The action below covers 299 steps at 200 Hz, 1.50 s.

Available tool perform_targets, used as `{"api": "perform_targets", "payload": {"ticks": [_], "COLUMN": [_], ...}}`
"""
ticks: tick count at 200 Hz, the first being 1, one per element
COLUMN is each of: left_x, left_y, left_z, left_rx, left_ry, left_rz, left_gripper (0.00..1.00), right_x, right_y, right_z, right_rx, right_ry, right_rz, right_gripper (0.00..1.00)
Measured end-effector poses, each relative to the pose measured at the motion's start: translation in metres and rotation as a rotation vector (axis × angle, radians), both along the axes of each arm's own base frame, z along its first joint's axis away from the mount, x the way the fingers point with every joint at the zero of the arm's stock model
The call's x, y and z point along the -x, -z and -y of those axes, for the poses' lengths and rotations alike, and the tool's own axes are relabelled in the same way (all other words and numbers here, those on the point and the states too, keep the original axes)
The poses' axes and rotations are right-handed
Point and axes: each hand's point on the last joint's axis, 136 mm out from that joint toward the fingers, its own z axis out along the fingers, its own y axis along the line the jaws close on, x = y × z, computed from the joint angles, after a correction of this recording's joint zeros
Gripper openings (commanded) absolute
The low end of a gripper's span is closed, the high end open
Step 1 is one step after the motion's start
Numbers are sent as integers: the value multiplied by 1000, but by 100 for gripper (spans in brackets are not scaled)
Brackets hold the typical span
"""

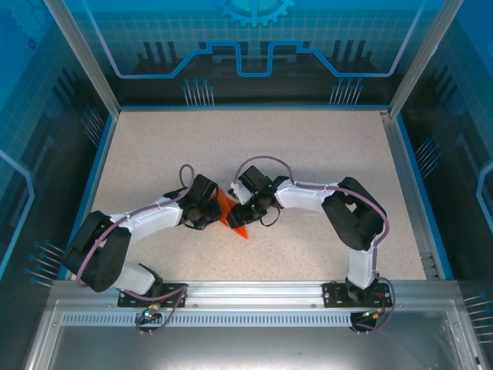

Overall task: Fold a paper plane with a square sheet of paper (pick it up from the middle)
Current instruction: Move a paper plane to the center of the table.

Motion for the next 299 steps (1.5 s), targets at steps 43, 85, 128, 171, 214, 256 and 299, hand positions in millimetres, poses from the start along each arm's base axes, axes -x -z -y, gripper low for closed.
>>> {"api": "perform_targets", "payload": {"ticks": [43, 85, 128, 171, 214, 256, 299], "left_x": [0, 0, 0, -1, -5, 0, -6], "left_y": [-2, -3, -4, -25, -60, -54, -59], "left_z": [0, 0, 0, 1, -12, -44, -90], "left_rx": [3, 5, 5, 35, 27, -101, -227], "left_ry": [0, 0, 10, 22, 0, -60, -172], "left_rz": [5, 8, 19, 87, 235, 216, 246], "left_gripper": [5, 6, 21, 51, 58, 61, 85], "right_x": [-3, -1, -4, -19, -55, -82, -87], "right_y": [5, 12, 18, 12, -16, 11, 22], "right_z": [3, -3, 2, 24, 73, 102, 92], "right_rx": [39, 70, 138, 277, 403, 497, 512], "right_ry": [6, -16, -16, 61, 306, 467, 506], "right_rz": [14, 26, 65, 166, 258, 168, 115], "right_gripper": [42, 32, 5, 0, 3, 4, 34]}}
